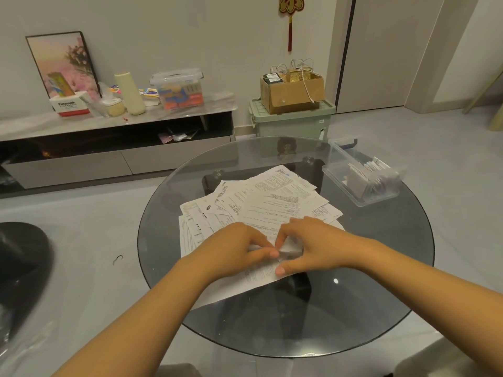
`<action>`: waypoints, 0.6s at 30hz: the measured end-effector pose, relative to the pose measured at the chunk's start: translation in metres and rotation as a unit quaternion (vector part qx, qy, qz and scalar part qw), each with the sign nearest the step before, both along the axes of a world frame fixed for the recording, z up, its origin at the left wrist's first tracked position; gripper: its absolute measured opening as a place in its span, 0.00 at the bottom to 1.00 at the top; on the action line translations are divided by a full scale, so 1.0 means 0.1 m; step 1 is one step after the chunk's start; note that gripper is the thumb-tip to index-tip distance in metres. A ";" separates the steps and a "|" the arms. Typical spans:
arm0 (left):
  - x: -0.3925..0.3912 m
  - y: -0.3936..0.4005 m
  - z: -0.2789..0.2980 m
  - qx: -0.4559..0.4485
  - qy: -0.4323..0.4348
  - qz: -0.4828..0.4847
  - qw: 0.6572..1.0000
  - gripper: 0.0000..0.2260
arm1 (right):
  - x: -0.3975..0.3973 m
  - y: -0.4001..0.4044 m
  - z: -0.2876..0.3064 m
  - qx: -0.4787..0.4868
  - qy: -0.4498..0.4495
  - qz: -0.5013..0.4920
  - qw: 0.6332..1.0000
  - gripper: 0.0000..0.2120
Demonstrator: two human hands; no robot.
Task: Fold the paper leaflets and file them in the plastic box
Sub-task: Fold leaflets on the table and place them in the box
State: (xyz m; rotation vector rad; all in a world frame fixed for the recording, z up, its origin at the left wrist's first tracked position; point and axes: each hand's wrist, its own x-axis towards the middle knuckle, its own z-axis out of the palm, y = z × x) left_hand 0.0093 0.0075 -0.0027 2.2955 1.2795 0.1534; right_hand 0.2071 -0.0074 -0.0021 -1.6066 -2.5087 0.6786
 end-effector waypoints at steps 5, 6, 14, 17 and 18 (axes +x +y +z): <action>-0.05 -0.02 0.11 -0.013 0.014 0.024 1.000 0.16 | 0.05 0.04 0.12 -0.013 0.002 -0.006 1.000 0.10; -0.08 -0.01 0.13 -0.031 -0.005 0.036 0.999 0.14 | 0.07 0.05 0.17 -0.023 0.006 -0.013 1.000 0.11; -0.19 0.11 0.11 -0.139 -0.185 0.144 0.962 0.10 | 0.17 0.20 0.18 -0.005 0.084 -0.103 0.991 0.12; -0.09 0.11 0.04 -0.103 -0.219 0.200 0.949 0.11 | 0.13 0.23 0.10 0.017 0.143 -0.183 0.972 0.15; -0.05 0.12 0.03 -0.077 -0.211 0.213 0.951 0.11 | 0.10 0.23 0.08 0.020 0.150 -0.202 0.968 0.18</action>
